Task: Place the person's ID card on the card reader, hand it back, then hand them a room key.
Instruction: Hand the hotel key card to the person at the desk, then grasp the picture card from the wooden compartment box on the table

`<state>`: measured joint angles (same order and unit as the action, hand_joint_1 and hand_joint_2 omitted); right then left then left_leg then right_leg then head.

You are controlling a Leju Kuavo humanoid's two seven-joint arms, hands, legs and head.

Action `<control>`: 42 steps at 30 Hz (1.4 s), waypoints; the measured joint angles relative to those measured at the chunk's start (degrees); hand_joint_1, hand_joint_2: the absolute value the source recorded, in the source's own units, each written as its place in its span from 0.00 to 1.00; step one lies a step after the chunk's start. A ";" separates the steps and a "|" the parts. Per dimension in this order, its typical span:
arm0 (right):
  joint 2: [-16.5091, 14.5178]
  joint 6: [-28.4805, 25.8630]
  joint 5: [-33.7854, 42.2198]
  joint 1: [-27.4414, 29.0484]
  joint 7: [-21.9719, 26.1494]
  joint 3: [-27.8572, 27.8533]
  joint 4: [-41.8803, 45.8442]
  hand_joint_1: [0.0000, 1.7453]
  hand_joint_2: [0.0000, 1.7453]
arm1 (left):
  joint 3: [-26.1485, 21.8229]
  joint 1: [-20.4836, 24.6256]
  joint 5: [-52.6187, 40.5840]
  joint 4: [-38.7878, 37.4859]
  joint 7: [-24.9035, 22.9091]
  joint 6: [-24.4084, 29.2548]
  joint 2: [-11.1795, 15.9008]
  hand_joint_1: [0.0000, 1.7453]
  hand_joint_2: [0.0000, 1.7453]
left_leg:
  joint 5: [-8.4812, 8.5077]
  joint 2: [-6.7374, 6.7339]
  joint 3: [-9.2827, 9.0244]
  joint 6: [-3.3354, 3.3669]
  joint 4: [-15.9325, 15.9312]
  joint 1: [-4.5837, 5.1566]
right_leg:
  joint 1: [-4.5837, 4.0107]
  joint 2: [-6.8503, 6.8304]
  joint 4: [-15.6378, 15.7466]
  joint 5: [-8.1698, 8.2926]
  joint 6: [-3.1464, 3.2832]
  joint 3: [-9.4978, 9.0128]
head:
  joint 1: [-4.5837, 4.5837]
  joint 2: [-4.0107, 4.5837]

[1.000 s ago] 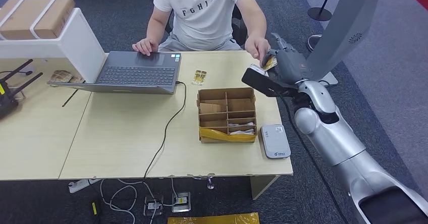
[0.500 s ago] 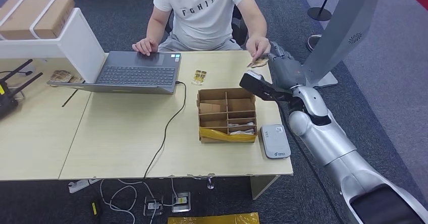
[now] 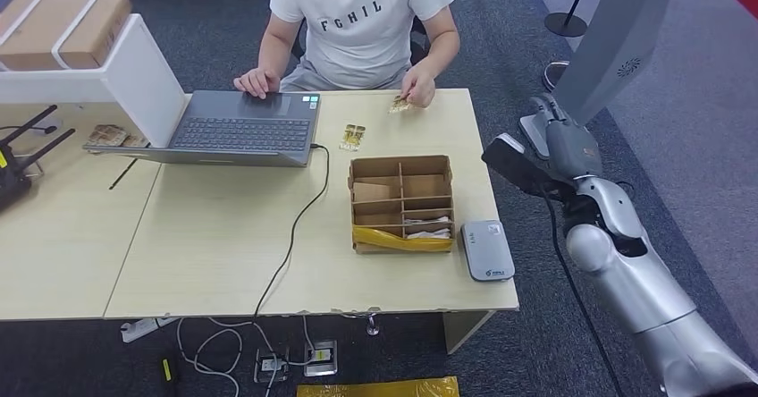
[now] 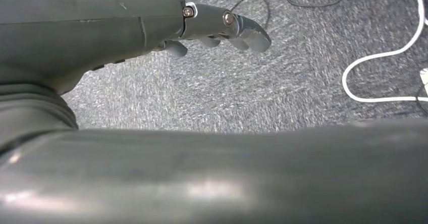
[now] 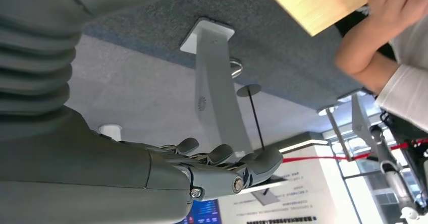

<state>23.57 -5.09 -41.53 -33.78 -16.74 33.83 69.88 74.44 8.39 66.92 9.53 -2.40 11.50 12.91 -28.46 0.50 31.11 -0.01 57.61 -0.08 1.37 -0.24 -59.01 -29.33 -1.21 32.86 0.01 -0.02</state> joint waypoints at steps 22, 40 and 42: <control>14.12 0.23 3.08 13.22 -4.23 -5.70 21.54 0.00 1.00 | 0.00 -0.08 1.76 0.00 -0.44 1.20 -0.22 0.00 0.00 | -0.02 -0.07 -0.04 0.00 -0.02 -0.01 | -0.01 0.05 -0.01 0.01 0.00 -0.03 | 0.01 0.00; 13.10 -9.18 4.90 19.20 -2.24 2.70 24.94 0.00 1.00 | -0.02 0.05 3.10 0.00 -1.86 2.61 -0.79 0.00 0.00 | -0.02 -0.07 0.00 -0.01 -0.04 -0.02 | -0.02 0.08 -0.02 0.00 0.01 -0.03 | 0.02 0.00; 12.52 -9.97 4.56 19.23 -2.02 3.57 24.72 0.00 1.00 | -0.02 0.06 3.19 0.00 -1.88 2.77 -0.85 0.00 0.00 | -0.01 -0.07 0.00 -0.01 -0.04 -0.02 | -0.01 0.08 -0.02 0.00 0.01 -0.03 | 0.01 0.00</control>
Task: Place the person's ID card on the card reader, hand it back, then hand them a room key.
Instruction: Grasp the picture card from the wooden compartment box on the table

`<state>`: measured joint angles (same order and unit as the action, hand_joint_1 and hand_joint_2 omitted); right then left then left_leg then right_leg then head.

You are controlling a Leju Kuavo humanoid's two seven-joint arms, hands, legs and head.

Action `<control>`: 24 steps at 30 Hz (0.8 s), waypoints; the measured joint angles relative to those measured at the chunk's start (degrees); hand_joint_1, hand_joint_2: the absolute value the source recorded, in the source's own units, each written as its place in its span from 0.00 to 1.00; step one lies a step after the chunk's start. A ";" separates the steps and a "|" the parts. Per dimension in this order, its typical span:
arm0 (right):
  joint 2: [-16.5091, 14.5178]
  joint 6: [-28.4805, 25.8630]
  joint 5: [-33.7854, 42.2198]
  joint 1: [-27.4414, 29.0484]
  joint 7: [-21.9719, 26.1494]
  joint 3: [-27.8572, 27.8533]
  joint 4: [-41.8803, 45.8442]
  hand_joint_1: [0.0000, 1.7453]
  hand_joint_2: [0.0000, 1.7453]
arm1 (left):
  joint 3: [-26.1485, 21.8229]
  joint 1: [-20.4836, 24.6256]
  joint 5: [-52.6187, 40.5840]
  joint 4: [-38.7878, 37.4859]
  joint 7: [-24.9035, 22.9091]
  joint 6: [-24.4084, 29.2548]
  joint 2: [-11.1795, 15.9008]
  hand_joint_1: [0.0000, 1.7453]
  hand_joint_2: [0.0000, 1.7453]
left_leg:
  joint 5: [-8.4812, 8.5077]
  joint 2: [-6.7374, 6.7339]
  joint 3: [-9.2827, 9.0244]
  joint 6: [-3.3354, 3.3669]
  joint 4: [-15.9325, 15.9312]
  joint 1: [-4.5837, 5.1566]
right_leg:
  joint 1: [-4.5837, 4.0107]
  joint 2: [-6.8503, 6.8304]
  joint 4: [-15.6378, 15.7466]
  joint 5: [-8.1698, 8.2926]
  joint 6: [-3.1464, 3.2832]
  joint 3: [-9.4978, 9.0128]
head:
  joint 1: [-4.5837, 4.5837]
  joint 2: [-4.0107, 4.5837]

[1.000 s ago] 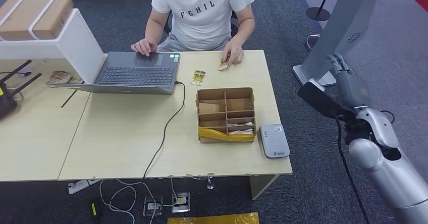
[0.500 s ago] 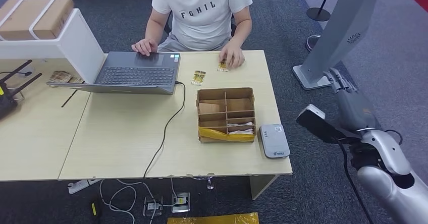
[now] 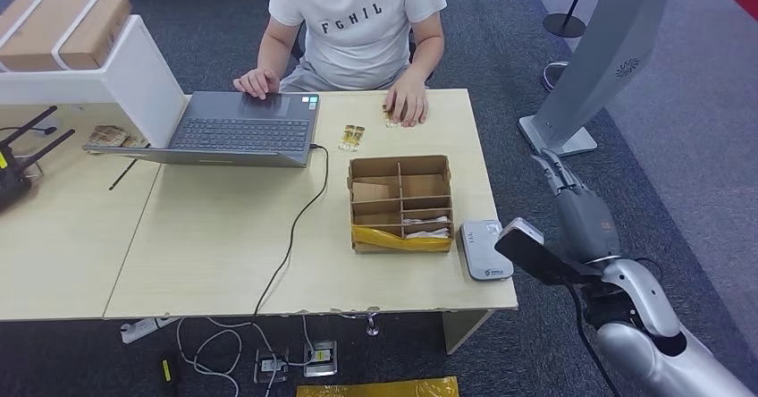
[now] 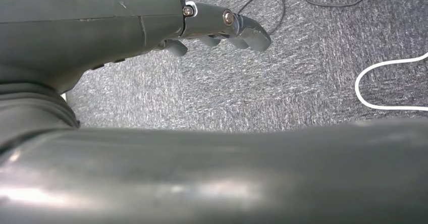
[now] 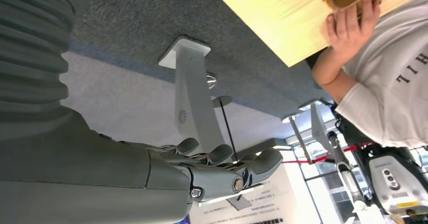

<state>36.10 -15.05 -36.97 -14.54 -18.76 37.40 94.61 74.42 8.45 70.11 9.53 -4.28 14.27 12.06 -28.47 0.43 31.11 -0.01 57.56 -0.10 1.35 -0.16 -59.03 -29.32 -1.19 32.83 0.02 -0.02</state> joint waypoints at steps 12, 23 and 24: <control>-4.23 -2.67 -4.45 -0.29 1.57 3.58 -3.31 0.00 1.00 | 0.00 0.10 -0.18 0.00 0.00 0.25 -0.15 0.00 0.00 | 0.00 0.00 0.01 0.00 0.00 0.00 | 0.00 -0.01 -0.01 0.00 0.00 0.00 | 0.00 0.00; -7.43 -3.08 -19.94 -2.60 1.31 6.26 -9.34 0.00 1.00 | 0.02 0.12 -0.58 0.00 -0.10 0.16 -0.34 0.00 0.00 | 0.01 0.01 0.01 -0.01 0.00 0.00 | 0.00 -0.02 -0.01 0.00 0.00 -0.01 | 0.00 0.00; -7.68 -3.05 -21.18 -2.67 1.04 6.45 -9.71 0.00 1.00 | 0.02 0.12 -0.58 0.00 -0.17 0.15 -0.35 0.00 0.00 | 0.01 0.01 0.01 -0.01 0.00 0.00 | 0.00 -0.01 -0.01 0.00 0.00 -0.01 | 0.00 0.00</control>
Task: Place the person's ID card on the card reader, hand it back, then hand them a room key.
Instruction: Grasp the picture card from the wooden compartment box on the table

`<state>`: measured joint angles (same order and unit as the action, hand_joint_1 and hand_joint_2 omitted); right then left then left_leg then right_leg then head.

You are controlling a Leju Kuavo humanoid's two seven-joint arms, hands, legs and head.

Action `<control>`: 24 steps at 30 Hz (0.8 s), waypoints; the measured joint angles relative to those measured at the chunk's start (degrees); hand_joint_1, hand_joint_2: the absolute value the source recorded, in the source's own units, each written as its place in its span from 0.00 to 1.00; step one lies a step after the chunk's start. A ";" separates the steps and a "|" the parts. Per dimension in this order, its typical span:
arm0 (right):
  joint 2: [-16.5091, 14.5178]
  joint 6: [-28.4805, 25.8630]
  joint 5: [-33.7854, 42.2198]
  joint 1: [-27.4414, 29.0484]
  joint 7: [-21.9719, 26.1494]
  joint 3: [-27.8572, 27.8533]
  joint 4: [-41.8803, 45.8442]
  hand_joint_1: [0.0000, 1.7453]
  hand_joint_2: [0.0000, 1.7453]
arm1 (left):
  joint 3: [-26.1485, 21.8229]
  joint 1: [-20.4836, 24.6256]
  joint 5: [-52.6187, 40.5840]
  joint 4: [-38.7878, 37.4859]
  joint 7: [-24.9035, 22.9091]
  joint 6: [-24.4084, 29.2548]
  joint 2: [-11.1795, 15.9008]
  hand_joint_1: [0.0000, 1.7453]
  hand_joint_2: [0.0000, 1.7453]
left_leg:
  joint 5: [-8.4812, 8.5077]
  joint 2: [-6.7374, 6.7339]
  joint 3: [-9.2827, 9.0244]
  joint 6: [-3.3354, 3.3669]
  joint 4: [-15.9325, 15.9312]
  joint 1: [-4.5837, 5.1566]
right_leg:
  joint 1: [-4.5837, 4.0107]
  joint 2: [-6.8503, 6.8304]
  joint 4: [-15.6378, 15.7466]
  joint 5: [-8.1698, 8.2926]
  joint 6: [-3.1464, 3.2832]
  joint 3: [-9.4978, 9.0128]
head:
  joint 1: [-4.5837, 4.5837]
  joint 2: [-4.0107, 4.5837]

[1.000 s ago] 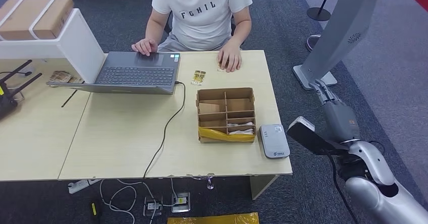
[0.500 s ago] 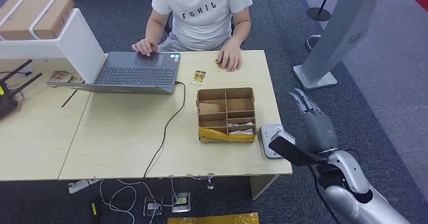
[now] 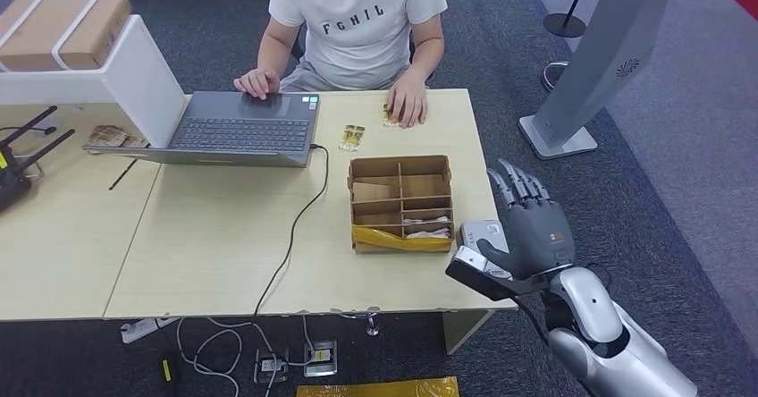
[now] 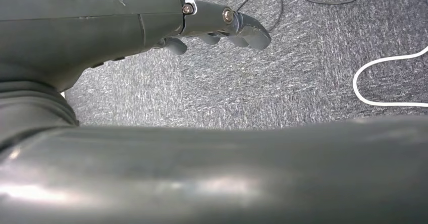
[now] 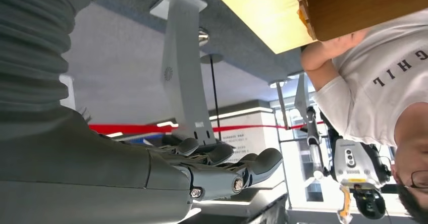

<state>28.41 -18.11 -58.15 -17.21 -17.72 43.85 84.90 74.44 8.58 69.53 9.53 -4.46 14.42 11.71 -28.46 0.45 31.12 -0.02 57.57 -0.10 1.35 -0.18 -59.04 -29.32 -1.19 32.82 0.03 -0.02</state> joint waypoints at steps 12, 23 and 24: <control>-4.18 1.48 -3.55 0.26 -1.45 0.60 -2.89 0.00 1.00 | 0.00 0.01 -0.78 0.00 -0.11 -0.44 -0.12 0.00 0.00 | 0.00 -0.01 -0.01 0.00 0.00 -0.01 | -0.01 0.01 0.00 0.00 0.00 0.01 | 0.00 0.00; -8.78 3.94 -4.70 0.22 -0.27 0.51 -5.07 0.00 1.00 | -0.01 0.04 -1.25 0.00 0.09 -0.56 -0.19 0.00 0.00 | 0.00 -0.01 -0.01 -0.01 0.00 -0.02 | -0.02 0.01 -0.01 0.00 0.00 0.01 | 0.00 0.00; -9.17 4.03 -4.74 0.19 -0.14 0.50 -5.27 0.00 1.00 | -0.01 0.04 -1.25 0.00 0.15 -0.56 -0.19 0.00 0.00 | 0.00 -0.01 -0.01 -0.01 0.00 -0.02 | -0.02 0.01 -0.01 0.00 0.00 0.01 | 0.00 0.00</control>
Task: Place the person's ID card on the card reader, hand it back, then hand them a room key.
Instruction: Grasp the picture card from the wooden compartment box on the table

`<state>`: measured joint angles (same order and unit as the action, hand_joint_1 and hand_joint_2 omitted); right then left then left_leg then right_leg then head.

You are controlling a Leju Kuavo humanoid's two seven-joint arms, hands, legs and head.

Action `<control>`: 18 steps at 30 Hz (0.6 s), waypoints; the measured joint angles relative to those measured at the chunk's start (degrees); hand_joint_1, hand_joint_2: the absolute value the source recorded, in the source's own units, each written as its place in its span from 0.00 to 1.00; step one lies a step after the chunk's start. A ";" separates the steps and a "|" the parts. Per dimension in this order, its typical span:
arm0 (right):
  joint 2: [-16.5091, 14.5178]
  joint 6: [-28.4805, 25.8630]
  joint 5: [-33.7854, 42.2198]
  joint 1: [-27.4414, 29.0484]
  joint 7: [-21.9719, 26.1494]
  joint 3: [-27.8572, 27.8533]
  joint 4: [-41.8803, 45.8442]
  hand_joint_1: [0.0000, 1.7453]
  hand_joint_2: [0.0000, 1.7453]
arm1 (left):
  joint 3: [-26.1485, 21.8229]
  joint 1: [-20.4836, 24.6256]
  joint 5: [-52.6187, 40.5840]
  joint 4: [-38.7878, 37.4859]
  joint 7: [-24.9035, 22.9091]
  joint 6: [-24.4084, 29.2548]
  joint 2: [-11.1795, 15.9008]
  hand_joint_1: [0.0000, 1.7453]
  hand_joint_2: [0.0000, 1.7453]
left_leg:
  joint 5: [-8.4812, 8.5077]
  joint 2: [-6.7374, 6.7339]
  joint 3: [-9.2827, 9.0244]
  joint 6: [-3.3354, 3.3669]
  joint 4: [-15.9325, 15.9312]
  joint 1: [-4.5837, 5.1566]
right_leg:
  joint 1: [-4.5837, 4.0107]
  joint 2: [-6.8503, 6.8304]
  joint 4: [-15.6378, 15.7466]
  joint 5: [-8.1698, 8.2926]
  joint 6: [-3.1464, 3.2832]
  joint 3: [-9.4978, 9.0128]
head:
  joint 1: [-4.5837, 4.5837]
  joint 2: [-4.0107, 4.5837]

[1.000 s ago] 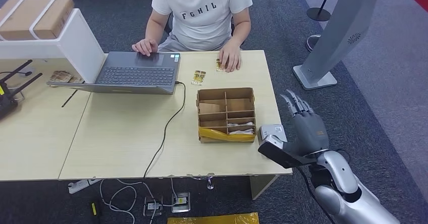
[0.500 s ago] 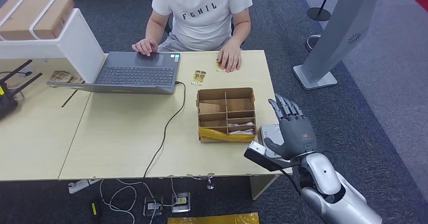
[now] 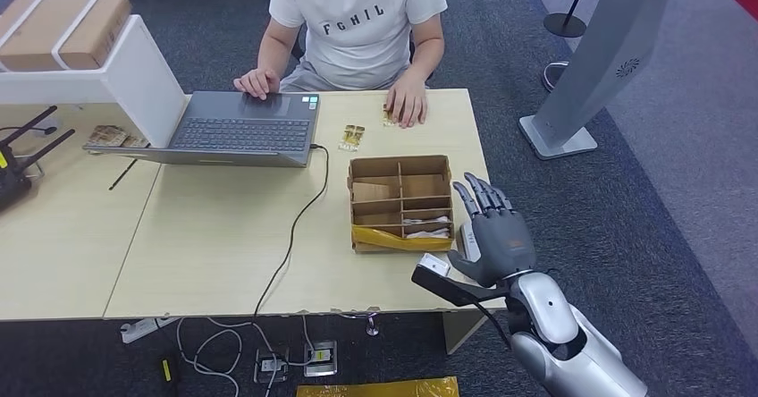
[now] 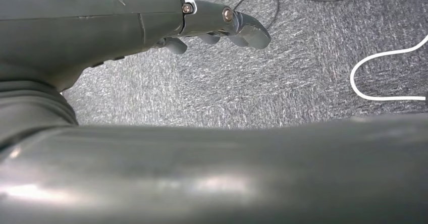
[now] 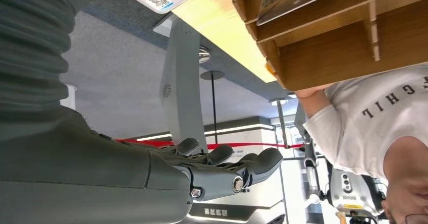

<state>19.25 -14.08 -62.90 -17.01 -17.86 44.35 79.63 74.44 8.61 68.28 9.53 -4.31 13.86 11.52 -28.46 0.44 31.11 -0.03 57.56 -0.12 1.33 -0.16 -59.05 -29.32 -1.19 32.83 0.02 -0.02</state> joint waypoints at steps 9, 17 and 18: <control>-2.81 0.30 -0.29 -0.60 0.58 -0.34 -1.92 0.00 1.00 | 0.00 0.01 -0.13 0.00 0.13 -0.38 0.00 0.00 0.00 | 0.01 0.00 0.00 -0.01 0.00 0.00 | 0.00 0.00 0.00 0.00 0.00 -0.01 | 0.00 0.00; -4.36 1.88 1.01 -0.84 1.20 -1.13 -3.20 0.00 1.00 | 0.01 0.01 -0.52 0.00 0.37 -0.54 0.00 0.00 0.00 | 0.01 0.00 0.00 -0.01 0.00 0.00 | 0.00 0.00 0.00 0.00 0.00 0.00 | 0.00 0.00; -4.48 2.19 1.10 -0.88 1.22 -1.27 -3.33 0.00 1.00 | 0.01 0.01 -0.58 0.00 0.37 -0.51 0.00 0.00 0.00 | 0.01 0.00 0.00 -0.01 0.00 0.00 | 0.00 0.00 0.00 0.00 0.00 0.00 | 0.00 0.00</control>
<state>14.77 -11.90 -61.80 -17.90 -16.63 43.08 76.30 74.44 8.63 67.70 9.53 -3.93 13.35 11.52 -28.45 0.44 31.11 -0.04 57.56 -0.12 1.33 -0.16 -59.05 -29.32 -1.19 32.83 0.02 -0.02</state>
